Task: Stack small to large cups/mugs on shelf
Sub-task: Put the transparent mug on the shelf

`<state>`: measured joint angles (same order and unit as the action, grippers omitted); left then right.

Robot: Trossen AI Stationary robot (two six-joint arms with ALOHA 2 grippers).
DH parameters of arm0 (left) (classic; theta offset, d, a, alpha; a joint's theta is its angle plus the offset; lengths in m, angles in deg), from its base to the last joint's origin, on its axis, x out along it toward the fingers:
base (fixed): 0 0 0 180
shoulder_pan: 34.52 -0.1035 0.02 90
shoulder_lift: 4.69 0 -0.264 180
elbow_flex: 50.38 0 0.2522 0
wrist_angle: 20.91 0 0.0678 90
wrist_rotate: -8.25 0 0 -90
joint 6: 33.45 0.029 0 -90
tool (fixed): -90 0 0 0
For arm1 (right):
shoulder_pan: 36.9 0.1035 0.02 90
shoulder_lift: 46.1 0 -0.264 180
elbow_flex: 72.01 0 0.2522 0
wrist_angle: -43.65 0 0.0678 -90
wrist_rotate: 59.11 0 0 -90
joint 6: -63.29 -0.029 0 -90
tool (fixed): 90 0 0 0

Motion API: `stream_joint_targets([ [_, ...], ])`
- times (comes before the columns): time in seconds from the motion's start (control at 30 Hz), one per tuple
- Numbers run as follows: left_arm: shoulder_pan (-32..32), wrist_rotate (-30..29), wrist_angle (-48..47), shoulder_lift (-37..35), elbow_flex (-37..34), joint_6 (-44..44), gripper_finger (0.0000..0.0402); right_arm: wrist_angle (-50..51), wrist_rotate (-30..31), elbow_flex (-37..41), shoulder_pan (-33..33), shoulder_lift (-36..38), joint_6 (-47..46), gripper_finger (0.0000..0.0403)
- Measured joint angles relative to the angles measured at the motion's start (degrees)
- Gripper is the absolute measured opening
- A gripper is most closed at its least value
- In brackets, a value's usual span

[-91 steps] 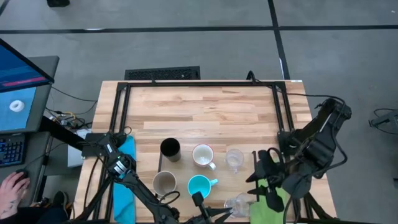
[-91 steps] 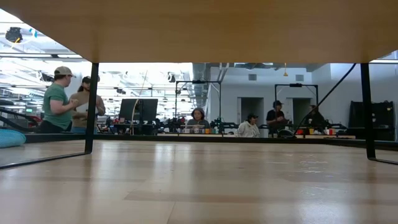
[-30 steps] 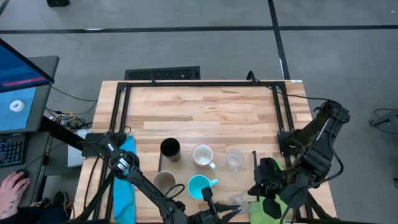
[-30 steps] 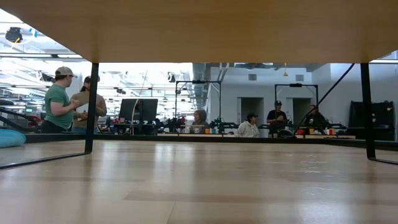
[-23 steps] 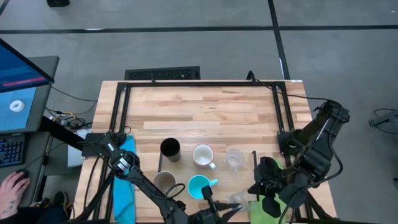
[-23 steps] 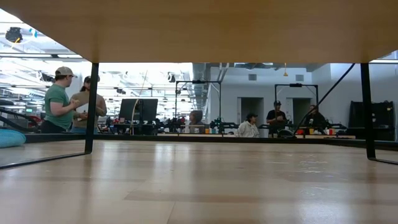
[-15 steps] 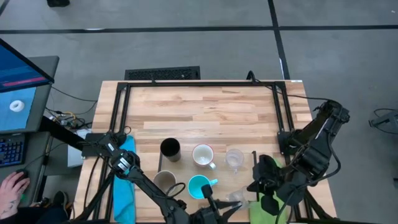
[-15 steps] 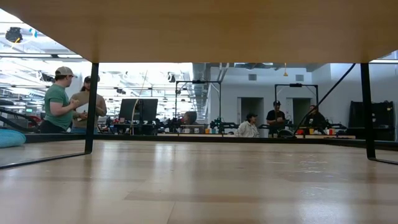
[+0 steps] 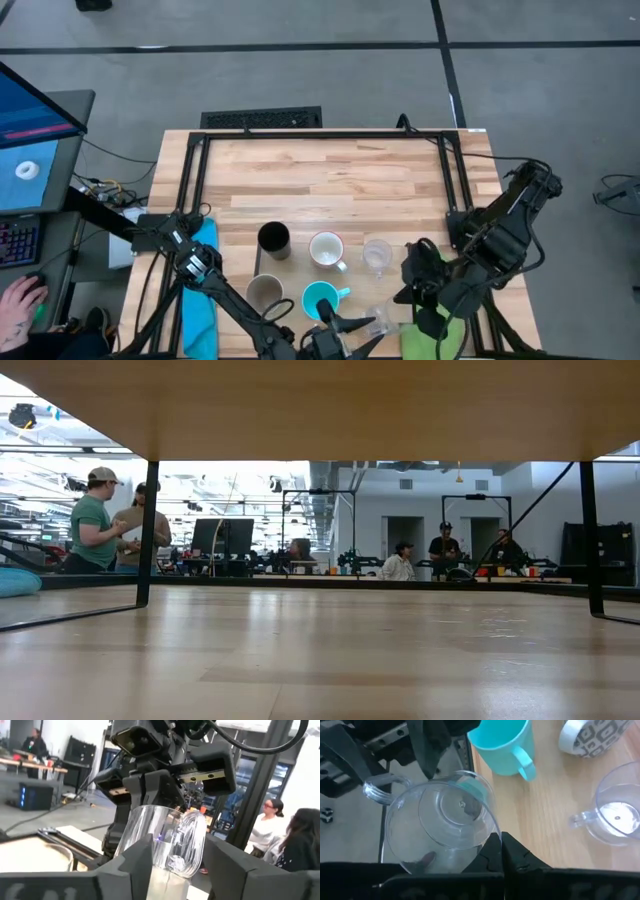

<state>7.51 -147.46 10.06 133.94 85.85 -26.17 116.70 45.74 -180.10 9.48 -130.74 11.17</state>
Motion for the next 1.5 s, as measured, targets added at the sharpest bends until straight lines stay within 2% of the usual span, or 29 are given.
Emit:
stream_joint_targets([
  [0.13, 0.42, -0.57, 0.00, -0.02, 0.00, -2.79, 0.0173, 2.11, -3.63, -0.11, -2.59, 0.00, 1.32, 0.0000],
  [0.3, 1.49, -1.52, -0.07, -0.02, 0.00, -5.29, 0.0181, 2.66, -4.95, -0.10, -4.54, 0.00, 3.25, 0.0000],
  [0.77, 4.66, -4.02, -0.20, -0.02, 0.00, -11.62, 0.0181, 6.32, -5.44, -0.14, -7.87, 1.45, 4.14, 0.0000],
  [0.97, 5.66, -3.70, -0.13, -0.03, 0.00, -16.50, 0.0181, 8.10, -6.10, -0.14, -7.79, 1.85, 3.44, 0.0000],
  [1.13, 6.49, -0.05, 3.15, -0.06, 0.02, -19.82, 0.0181, 12.32, -6.25, -0.16, -7.45, 2.75, 1.60, 0.0000],
  [1.33, 7.26, 3.67, 8.30, -0.31, 0.02, -17.54, 0.0181, 18.23, -6.51, -0.16, -7.40, 3.37, -1.73, 0.0000],
  [1.5, 7.82, 3.86, 13.85, -0.33, 0.02, -13.04, 0.0181, 21.30, -7.57, -0.16, -7.05, 3.39, -3.44, 0.0000],
])
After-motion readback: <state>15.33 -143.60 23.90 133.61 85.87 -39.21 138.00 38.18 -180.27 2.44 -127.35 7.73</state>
